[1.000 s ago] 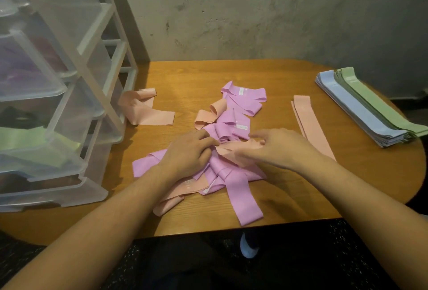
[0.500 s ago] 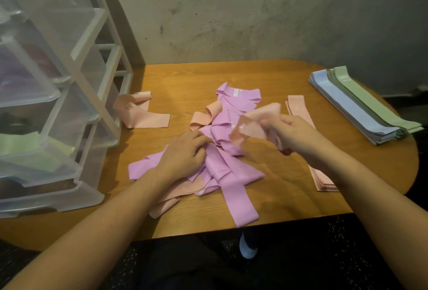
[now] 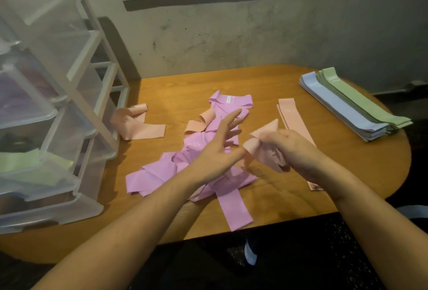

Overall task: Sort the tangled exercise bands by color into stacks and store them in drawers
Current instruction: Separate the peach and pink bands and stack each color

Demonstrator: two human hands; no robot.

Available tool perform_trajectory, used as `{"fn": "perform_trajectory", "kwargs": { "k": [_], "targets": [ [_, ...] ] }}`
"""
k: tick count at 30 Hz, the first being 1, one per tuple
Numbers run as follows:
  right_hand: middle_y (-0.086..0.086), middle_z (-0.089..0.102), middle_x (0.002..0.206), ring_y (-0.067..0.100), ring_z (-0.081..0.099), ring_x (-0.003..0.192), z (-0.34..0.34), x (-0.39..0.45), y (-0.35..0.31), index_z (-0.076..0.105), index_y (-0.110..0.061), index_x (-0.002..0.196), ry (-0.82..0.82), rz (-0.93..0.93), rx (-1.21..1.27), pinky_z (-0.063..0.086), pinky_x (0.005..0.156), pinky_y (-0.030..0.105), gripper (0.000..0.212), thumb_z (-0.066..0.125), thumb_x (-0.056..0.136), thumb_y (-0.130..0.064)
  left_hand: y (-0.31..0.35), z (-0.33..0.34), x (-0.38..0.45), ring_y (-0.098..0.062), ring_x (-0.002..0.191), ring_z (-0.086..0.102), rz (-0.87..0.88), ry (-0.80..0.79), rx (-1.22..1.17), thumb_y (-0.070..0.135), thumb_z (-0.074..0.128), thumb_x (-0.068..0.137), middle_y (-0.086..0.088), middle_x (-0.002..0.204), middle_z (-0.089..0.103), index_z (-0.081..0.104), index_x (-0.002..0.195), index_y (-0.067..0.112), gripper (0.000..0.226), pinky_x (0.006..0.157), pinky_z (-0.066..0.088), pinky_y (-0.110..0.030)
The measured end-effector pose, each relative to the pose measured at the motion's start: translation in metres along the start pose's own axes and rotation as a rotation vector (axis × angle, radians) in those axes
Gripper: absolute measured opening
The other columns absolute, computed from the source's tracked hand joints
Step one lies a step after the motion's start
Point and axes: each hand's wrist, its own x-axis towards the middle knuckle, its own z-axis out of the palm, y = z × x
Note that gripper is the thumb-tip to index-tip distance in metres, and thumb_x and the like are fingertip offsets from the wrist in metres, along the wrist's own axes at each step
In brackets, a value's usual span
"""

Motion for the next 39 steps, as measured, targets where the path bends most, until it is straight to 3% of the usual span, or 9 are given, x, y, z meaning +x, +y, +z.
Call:
{"fn": "perform_trajectory", "kwargs": {
  "k": [4,8,14,17,20,24,27,35,39],
  "targets": [
    [0.019,0.074,0.102,0.032,0.065,0.088,-0.008,-0.006,0.001,0.076,-0.006,0.103,-0.037,0.032,-0.019,0.045,0.075,0.037,0.051,0.065,0.082,-0.051,0.01,0.008,0.006,-0.003,0.127,0.054,0.125,-0.027,0.105,0.001,0.062,0.09,0.014,0.134,0.061,0.053,0.135,0.034,0.056,0.106,0.043,-0.022],
    [0.023,0.064,0.081,0.031,0.05,0.072,-0.02,-0.013,-0.003,0.076,-0.008,0.092,0.007,0.064,-0.012,0.034,0.061,0.039,0.069,0.069,0.071,-0.073,0.019,0.014,0.012,-0.001,0.093,0.064,0.083,0.058,0.079,0.0,0.053,0.09,0.023,0.097,0.068,0.064,0.107,0.034,0.04,0.081,0.052,-0.02],
    [0.015,0.061,0.092,0.031,0.054,0.085,-0.037,-0.019,-0.001,0.06,-0.001,0.121,0.146,0.118,0.353,0.045,0.064,0.034,0.066,0.059,0.082,-0.054,0.02,0.011,0.018,0.003,0.07,0.057,-0.025,0.276,-0.009,0.001,0.05,0.087,0.02,0.075,0.065,0.061,0.082,0.02,0.023,0.066,0.043,-0.011],
    [0.017,0.063,0.104,0.027,0.058,0.092,-0.049,-0.023,-0.001,0.061,-0.003,0.117,0.129,0.137,0.622,0.054,0.06,0.027,0.05,0.065,0.085,-0.041,0.015,0.011,0.017,-0.004,0.069,0.061,-0.103,0.291,0.012,-0.003,0.049,0.091,0.01,0.071,0.067,0.058,0.082,0.013,0.021,0.065,0.047,-0.018],
    [0.02,0.053,0.109,0.03,0.05,0.1,-0.057,-0.024,0.003,0.054,-0.001,0.108,0.079,0.111,0.72,0.051,0.084,0.034,0.028,0.065,0.086,-0.013,0.014,0.015,0.015,-0.02,0.063,0.066,-0.151,0.293,-0.001,-0.007,0.043,0.094,0.006,0.061,0.066,0.055,0.085,0.007,0.021,0.058,0.053,-0.037],
    [0.013,0.06,0.094,0.02,0.058,0.085,-0.062,-0.029,0.003,0.069,-0.003,0.103,0.169,0.051,0.622,0.051,0.085,0.038,0.018,0.052,0.096,-0.007,0.01,0.016,0.018,0.005,0.068,0.062,-0.149,0.315,0.068,-0.008,0.045,0.093,0.012,0.072,0.065,0.055,0.088,-0.005,0.012,0.067,0.047,-0.023],
    [0.012,0.068,0.103,0.021,0.063,0.095,-0.062,-0.034,0.002,0.067,-0.001,0.119,0.241,0.039,0.524,0.052,0.087,0.037,0.027,0.053,0.097,-0.005,0.002,0.015,0.019,0.015,0.094,0.053,-0.144,0.261,0.12,-0.008,0.048,0.091,0.015,0.099,0.059,0.06,0.079,0.014,0.028,0.085,0.04,-0.021],
    [0.014,0.07,0.098,0.023,0.063,0.089,-0.055,-0.04,-0.011,0.067,-0.006,0.12,0.154,0.015,0.467,0.048,0.102,0.048,0.028,0.051,0.098,-0.006,0.022,0.032,0.016,-0.002,0.133,0.048,-0.109,-0.055,0.02,0.019,0.048,0.08,0.012,0.135,0.059,0.057,0.114,0.037,0.039,0.115,0.035,-0.033],
    [0.007,0.07,0.084,0.015,0.061,0.075,-0.05,-0.042,-0.016,0.069,-0.01,0.113,0.109,-0.04,0.427,0.049,0.074,0.031,0.028,0.046,0.099,-0.003,0.053,0.042,0.019,-0.005,0.128,0.053,0.01,-0.075,-0.111,0.038,0.061,0.087,0.015,0.13,0.059,0.052,0.123,0.048,0.039,0.108,0.043,-0.033]
  ]
}}
